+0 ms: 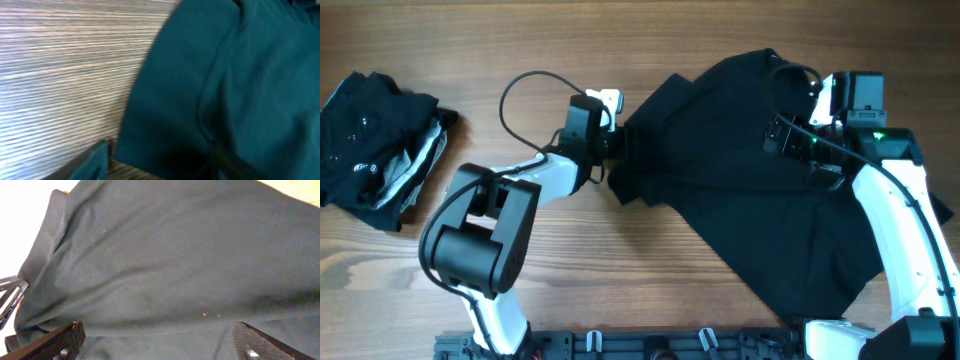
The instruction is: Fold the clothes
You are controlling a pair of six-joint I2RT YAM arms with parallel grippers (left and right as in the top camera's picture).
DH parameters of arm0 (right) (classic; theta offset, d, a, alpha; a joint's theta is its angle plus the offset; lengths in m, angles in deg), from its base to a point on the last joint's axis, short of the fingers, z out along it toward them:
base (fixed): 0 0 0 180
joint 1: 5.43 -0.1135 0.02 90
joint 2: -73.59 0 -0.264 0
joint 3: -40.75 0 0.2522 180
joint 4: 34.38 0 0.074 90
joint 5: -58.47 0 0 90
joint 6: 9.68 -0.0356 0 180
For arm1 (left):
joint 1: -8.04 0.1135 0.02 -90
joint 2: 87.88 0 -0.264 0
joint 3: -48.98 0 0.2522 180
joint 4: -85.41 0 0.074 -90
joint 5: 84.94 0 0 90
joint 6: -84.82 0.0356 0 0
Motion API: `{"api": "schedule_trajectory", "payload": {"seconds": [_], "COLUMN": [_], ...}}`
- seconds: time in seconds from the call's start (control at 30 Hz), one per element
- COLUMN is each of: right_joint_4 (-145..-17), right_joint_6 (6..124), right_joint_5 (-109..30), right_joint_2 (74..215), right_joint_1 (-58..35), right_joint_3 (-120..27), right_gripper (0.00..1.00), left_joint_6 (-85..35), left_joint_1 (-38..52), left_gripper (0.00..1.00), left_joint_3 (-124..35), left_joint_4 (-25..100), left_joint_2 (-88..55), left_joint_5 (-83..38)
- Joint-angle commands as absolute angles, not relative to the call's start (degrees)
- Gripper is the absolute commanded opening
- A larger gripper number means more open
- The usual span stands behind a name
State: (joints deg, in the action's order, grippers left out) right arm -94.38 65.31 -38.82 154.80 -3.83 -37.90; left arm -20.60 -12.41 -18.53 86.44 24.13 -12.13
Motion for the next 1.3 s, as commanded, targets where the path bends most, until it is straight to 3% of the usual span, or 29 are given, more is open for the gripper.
{"api": "schedule_trajectory", "payload": {"seconds": [0.0,0.1,0.17,0.43,0.67,0.77,0.8,0.87,0.97,1.1,1.27], "right_joint_4": [-95.0,-95.5,-96.0,-97.2,-97.1,-98.3,-99.1,-101.2,-105.5,-112.3,-114.3], "right_joint_6": [64.7,64.2,63.6,63.6,63.6,63.6,63.6,62.3,61.3,55.8,54.1], "right_joint_5": [-39.5,-39.5,-39.5,-38.4,-37.3,-35.9,-35.5,-35.6,-38.2,-42.0,-50.3], "right_joint_2": [154.7,154.7,154.7,154.7,154.7,154.7,154.7,154.7,154.7,154.7,154.7], "right_joint_1": [-3.7,-3.7,-3.7,-3.7,-3.6,-3.6,-3.6,-3.6,-3.6,-3.6,-5.3], "right_joint_3": [-38.2,-38.2,-38.2,-38.2,-38.2,-38.2,-38.2,-38.2,-38.2,-38.1,-33.3], "right_gripper": [1.00,1.00,1.00,1.00,1.00,1.00,1.00,1.00,1.00,1.00,1.00], "left_joint_6": [-21.3,-21.3,-21.4,-24.5,-31.7,-34.2,-34.2,-34.0,-30.8,-25.1,-25.1], "left_joint_1": [-13.6,-13.9,-13.9,-9.8,10.7,17.6,18.5,18.9,18.9,18.9,15.9], "left_gripper": [0.52,0.34,0.04,0.04,0.04,0.04,0.08,0.59,1.00,1.00,0.98], "left_joint_3": [-20.0,-20.0,-20.0,-20.3,-20.3,-20.3,-20.3,-20.3,-20.3,-20.3,-20.3], "left_joint_4": [88.2,88.4,88.6,93.0,89.0,81.1,78.6,73.7,64.5,51.0,37.7], "left_joint_2": [25.2,26.0,26.3,23.1,13.3,11.6,11.4,11.4,10.6,5.5,1.5], "left_joint_5": [-13.4,-13.3,-12.5,0.4,2.6,2.6,1.6,-2.0,-4.5,-1.1,-5.6]}}
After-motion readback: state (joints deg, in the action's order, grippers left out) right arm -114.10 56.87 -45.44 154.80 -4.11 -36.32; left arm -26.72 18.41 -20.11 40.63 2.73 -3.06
